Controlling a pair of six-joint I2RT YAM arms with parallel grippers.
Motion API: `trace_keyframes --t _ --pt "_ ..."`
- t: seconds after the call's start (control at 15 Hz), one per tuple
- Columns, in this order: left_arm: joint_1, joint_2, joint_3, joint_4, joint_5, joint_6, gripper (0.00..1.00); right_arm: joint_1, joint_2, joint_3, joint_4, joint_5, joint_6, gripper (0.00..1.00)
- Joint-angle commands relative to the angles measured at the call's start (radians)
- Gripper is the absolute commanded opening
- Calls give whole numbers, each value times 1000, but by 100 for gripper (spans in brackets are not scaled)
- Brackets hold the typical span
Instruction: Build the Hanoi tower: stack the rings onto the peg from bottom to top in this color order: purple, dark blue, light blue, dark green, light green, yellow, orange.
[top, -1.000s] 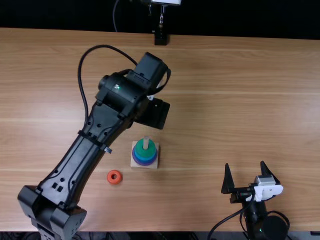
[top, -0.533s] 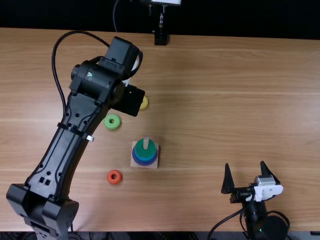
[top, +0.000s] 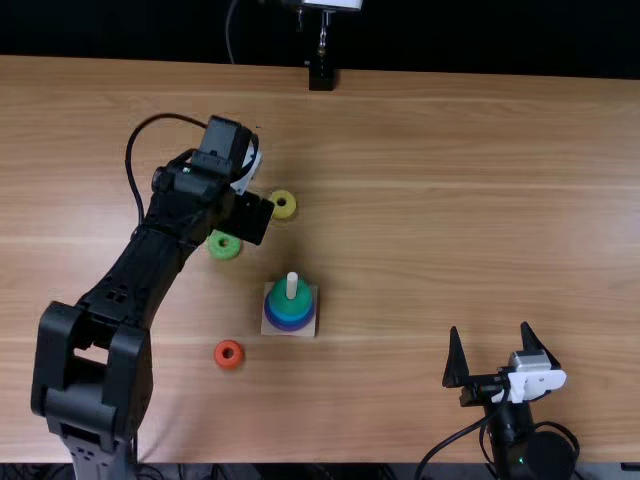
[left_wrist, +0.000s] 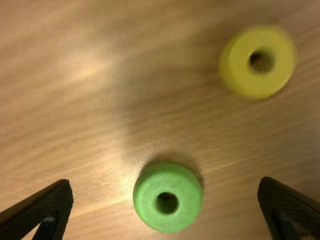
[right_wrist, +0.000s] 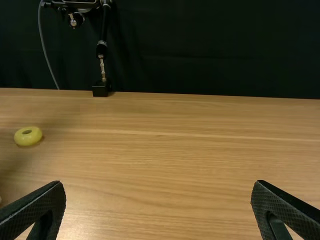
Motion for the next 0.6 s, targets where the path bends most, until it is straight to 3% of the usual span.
trace_keyframes --t 0.0,0.53 --pt "16 -3 -53 9 25 15 100 -14 -13 -9 5 0 2 100" --pt "32 14 -106 11 25 18 100 -14 -13 -9 5 0 2 100"
